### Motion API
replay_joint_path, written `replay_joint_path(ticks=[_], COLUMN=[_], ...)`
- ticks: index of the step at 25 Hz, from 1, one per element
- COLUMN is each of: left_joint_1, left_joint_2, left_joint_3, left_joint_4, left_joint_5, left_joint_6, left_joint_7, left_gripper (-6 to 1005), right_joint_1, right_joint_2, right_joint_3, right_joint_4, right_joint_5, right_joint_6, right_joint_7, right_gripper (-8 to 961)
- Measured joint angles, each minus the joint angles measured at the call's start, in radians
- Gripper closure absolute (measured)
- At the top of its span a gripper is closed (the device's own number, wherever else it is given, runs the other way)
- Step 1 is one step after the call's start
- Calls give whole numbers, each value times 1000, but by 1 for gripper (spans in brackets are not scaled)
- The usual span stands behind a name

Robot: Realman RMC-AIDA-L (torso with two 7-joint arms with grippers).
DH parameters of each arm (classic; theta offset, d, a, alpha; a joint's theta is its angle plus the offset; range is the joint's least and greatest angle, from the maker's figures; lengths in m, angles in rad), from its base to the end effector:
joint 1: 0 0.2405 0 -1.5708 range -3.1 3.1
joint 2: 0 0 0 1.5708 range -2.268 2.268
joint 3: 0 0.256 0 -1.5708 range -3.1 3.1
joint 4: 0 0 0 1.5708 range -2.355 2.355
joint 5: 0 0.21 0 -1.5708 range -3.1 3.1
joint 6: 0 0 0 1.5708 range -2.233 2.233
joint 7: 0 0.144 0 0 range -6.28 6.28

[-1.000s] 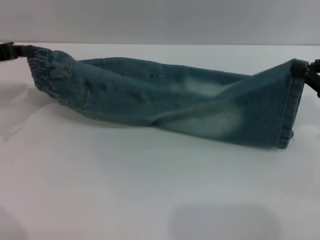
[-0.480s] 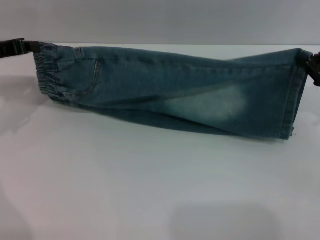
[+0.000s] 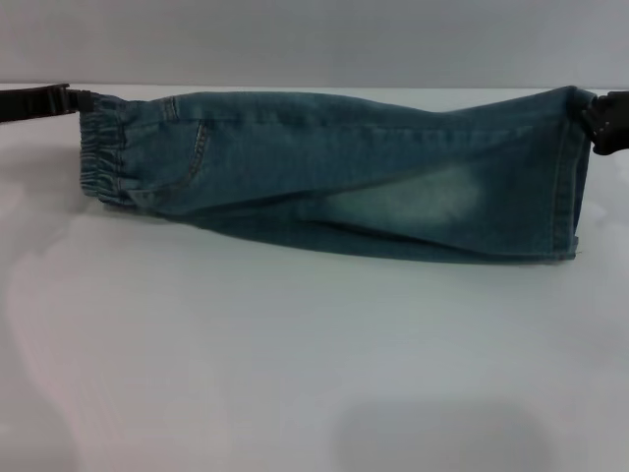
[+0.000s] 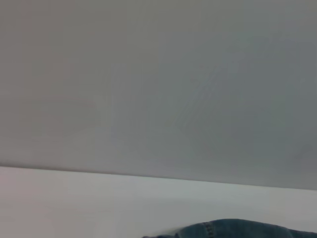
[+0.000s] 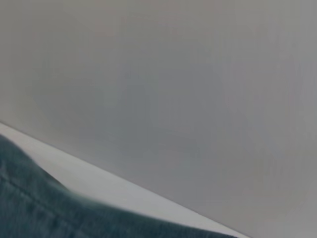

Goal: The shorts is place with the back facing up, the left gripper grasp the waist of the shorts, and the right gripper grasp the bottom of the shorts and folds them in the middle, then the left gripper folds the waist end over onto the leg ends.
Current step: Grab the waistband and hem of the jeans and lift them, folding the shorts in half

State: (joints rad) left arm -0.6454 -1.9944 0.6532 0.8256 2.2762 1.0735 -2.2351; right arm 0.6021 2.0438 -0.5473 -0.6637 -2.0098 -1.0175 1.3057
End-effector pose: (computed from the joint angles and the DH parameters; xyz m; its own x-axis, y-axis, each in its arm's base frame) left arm -0.2871 0.4254 0.0874 0.4473 0.6586 0.6051 0.8897 -0.2587 -0.3761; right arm 0.3046 0.4095 0.0580 0.8473 -0.2906 -0.4446 -0.5283 -0.5474 -0.6491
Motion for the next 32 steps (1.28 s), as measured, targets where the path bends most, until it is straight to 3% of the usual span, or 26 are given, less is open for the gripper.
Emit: replay_joint_path(ticks=[7,18,27,32], left_joint_1=[-16,-32,-48,-48], left_joint_2=[-9,-12,-22,-26], left_joint_3=[2,44,61,124], left_joint_4=[-8,-27,-31,-30], left_joint_5=[24,65,65,65], left_joint_6=[-42,-82,-113,-162], left_joint_7=[0,-11,-1,0], left_gripper=[941,936,933,931], right_joint_1=[16,13,26,35], right_joint_2=[-1,-1,12,18], right_joint_3=[-23,-45,-63,-95], right_joint_4=[46,69,81,96], right_joint_5=[-1,-1,-1,-2], right_joint_6=[100,135,214,260], right_joint_7=[-23,-26,-34,-34], right_gripper=[873,845,822,810])
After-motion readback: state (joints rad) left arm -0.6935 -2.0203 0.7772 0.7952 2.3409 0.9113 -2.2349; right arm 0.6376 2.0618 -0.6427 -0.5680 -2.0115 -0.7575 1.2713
